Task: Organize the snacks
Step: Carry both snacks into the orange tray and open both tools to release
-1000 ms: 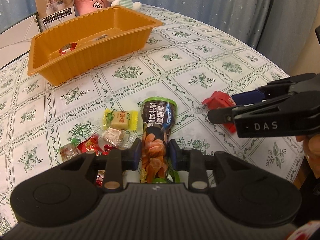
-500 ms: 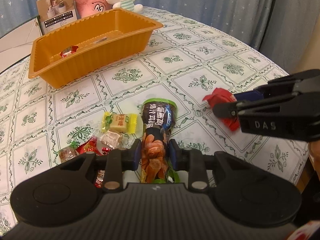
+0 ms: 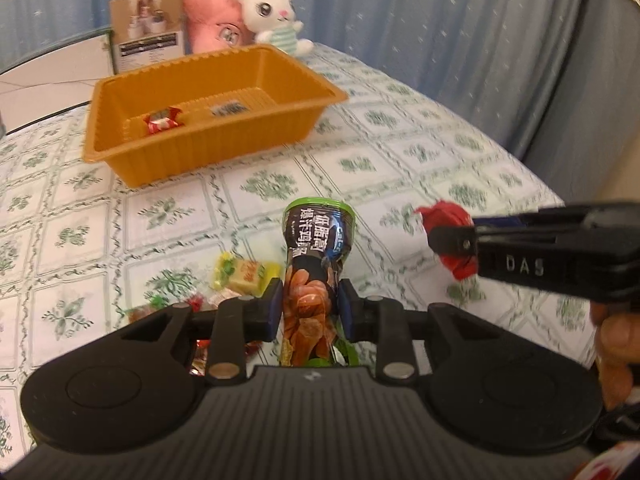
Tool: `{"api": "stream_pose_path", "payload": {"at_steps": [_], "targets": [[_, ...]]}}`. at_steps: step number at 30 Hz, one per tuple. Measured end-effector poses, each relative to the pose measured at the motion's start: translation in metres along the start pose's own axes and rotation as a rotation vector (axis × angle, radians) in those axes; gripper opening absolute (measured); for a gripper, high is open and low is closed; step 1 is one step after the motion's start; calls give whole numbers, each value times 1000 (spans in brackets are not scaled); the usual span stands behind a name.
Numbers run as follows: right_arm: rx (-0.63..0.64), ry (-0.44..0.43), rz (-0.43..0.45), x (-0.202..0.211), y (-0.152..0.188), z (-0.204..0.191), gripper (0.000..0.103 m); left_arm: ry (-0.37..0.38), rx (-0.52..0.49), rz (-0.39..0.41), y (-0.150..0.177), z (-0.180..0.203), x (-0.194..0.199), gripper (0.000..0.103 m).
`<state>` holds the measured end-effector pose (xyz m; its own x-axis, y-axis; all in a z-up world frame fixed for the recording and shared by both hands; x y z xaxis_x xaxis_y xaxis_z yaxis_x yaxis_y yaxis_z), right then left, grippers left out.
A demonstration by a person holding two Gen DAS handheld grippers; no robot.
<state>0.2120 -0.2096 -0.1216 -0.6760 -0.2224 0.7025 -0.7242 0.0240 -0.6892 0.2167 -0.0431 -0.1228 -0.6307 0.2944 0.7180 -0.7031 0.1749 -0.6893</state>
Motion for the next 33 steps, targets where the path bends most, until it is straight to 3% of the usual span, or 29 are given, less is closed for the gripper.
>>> {"api": "stream_pose_path", "payload": {"at_steps": [8, 15, 22, 33], "targets": [[-4, -40, 52, 2, -29, -9, 27, -52, 31, 66, -37, -14, 17, 26], [8, -68, 105, -5, -68, -19, 27, -106, 44, 119, -84, -48, 19, 26], [38, -83, 133, -33, -112, -27, 27, -138, 122, 149, -120, -92, 0, 26], [55, -105, 143, -89, -159, -38, 27, -184, 217, 149, -144, -130, -35, 26]]}}
Point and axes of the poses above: each gripper's, at about its wrist camera, not at the fingertips, and x roughly against the way its jaws point, z to its right, y to its underside, the point moved 3 cm from there along -x, roughly the way its jaws point, and after that the axes turned 1 degree about y, right-handed, at the moved point
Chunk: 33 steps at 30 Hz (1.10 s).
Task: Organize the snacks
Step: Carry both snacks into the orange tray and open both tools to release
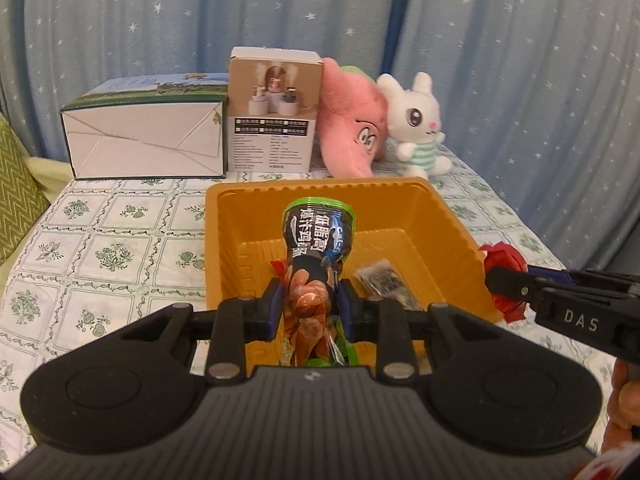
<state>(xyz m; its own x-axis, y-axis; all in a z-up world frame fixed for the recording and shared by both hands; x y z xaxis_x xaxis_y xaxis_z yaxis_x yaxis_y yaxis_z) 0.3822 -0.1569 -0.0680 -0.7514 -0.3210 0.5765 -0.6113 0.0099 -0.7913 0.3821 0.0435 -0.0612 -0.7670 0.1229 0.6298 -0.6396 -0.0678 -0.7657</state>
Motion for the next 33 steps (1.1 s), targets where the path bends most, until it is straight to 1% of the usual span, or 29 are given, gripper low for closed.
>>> {"api": "stream_pose_path", "payload": {"at_steps": [7, 11, 16, 19, 24, 27, 33], "targets": [[-41, -11, -23, -32, -11, 1, 27, 2, 12, 5, -7, -4, -22, 26], [-48, -14, -31, -40, -12, 0, 27, 7, 29, -14, -4, -7, -31, 26], [-60, -14, -40, -44, -11, 0, 27, 7, 25, -23, 0, -8, -37, 26], [-65, -14, -43, -45, -10, 1, 27, -16, 35, -10, -1, -14, -34, 29], [-80, -20, -43, -45, -10, 2, 27, -21, 61, 20, -6, -23, -23, 32], [-87, -35, -38, -45, -10, 0, 27, -20, 63, 23, -7, -25, -20, 33], [-111, -66, -24, -47, -13, -4, 27, -22, 65, 24, -6, -26, -20, 40]]}}
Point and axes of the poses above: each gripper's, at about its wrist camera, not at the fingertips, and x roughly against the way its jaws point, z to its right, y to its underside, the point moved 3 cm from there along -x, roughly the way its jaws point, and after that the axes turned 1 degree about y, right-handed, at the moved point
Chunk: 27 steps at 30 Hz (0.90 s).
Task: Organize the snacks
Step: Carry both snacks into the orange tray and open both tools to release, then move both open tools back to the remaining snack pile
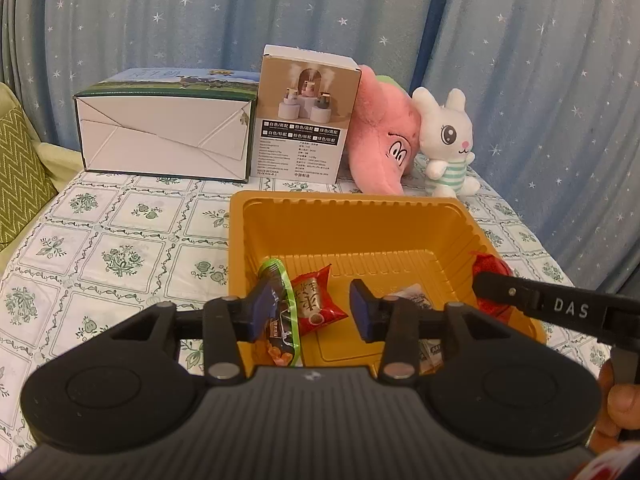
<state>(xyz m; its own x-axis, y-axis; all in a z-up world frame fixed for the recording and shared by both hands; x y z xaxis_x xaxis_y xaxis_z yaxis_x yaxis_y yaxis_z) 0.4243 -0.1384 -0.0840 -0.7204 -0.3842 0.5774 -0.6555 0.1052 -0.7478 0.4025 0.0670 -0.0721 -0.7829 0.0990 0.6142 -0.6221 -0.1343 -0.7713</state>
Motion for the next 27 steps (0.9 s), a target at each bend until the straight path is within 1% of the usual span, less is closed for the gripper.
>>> {"api": "stream_pose_path", "payload": {"at_steps": [2, 4, 5, 6, 10, 14, 19, 24, 26, 27], "targets": [[-12, -25, 9, -1, -1, -1, 29, 1, -8, -5, 1, 0, 0, 42], [-46, -66, 14, -1, -3, 0, 50, -1, -11, -10, 3, -1, -1, 44], [-56, -71, 32, 2, -4, 1, 68, -1, -12, -11, 3, -1, -1, 45], [-54, -65, 52, 5, -5, 1, 72, 0, -13, -13, 4, -1, -2, 46], [-61, -48, 76, 11, -8, 4, 72, 2, -18, -13, 4, -2, -1, 48], [-79, -21, 73, 11, -9, 13, 72, 5, -32, -11, 5, 0, 1, 50], [-88, -10, 69, 15, -6, 19, 72, 2, -51, -9, 8, 1, 5, 51], [-83, -13, 76, 29, -1, 19, 73, 0, -88, 0, 13, 5, 19, 54], [-78, -14, 82, 36, 2, 19, 73, 2, -99, 8, 15, 6, 28, 57], [-74, -14, 84, 40, 4, 18, 73, 3, -101, 15, 16, 7, 33, 60]]}}
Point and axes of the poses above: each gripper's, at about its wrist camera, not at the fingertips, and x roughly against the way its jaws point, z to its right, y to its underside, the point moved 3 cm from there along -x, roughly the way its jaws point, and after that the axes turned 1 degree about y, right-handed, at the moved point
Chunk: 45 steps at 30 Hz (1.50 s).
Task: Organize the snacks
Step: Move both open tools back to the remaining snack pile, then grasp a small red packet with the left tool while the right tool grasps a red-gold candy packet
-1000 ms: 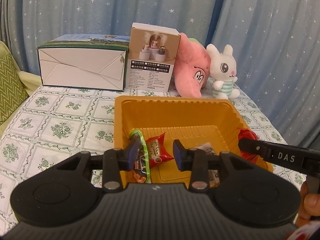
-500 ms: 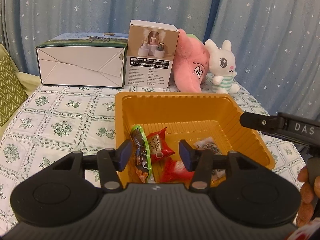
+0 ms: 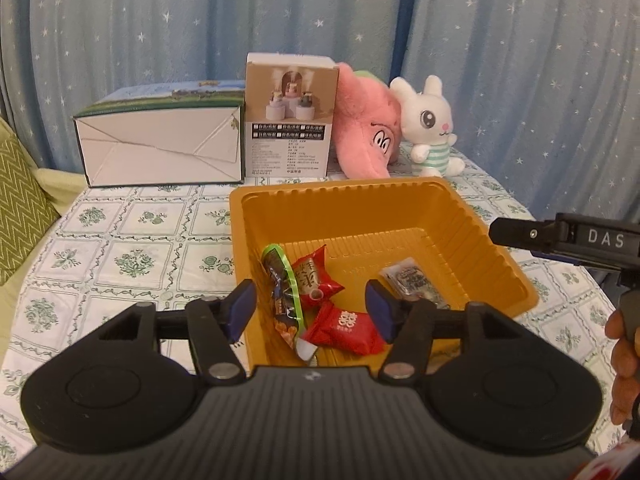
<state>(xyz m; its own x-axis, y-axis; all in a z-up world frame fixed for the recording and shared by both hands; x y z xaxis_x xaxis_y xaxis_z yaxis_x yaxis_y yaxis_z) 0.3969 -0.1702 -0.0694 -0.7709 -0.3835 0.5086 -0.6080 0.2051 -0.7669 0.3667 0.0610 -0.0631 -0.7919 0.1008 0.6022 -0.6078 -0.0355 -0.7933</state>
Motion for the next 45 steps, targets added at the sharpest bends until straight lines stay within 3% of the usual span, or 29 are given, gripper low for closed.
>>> {"api": "stream_pose_path", "payload": {"at_steps": [7, 18, 23, 29, 35, 41, 45], "targets": [[16, 12, -37, 35, 25, -1, 73, 17, -16, 18, 19, 11, 39, 74], [-51, 43, -80, 95, 72, 13, 73, 3, -37, 7, 75, 23, 98, 85], [-67, 66, -131, 110, 100, 18, 73, 14, -31, -42, 107, 24, 112, 85], [-2, 67, -185, 117, 132, 10, 73, 26, -6, -106, 143, 25, 121, 85], [5, 53, -212, 114, 143, 5, 72, 58, -16, -159, 158, 32, 116, 84], [13, 56, -231, 110, 146, 3, 72, 26, 79, -164, 157, 14, 109, 68], [21, 50, -248, 107, 150, 1, 72, 15, 102, -197, 159, 6, 100, 45]]}}
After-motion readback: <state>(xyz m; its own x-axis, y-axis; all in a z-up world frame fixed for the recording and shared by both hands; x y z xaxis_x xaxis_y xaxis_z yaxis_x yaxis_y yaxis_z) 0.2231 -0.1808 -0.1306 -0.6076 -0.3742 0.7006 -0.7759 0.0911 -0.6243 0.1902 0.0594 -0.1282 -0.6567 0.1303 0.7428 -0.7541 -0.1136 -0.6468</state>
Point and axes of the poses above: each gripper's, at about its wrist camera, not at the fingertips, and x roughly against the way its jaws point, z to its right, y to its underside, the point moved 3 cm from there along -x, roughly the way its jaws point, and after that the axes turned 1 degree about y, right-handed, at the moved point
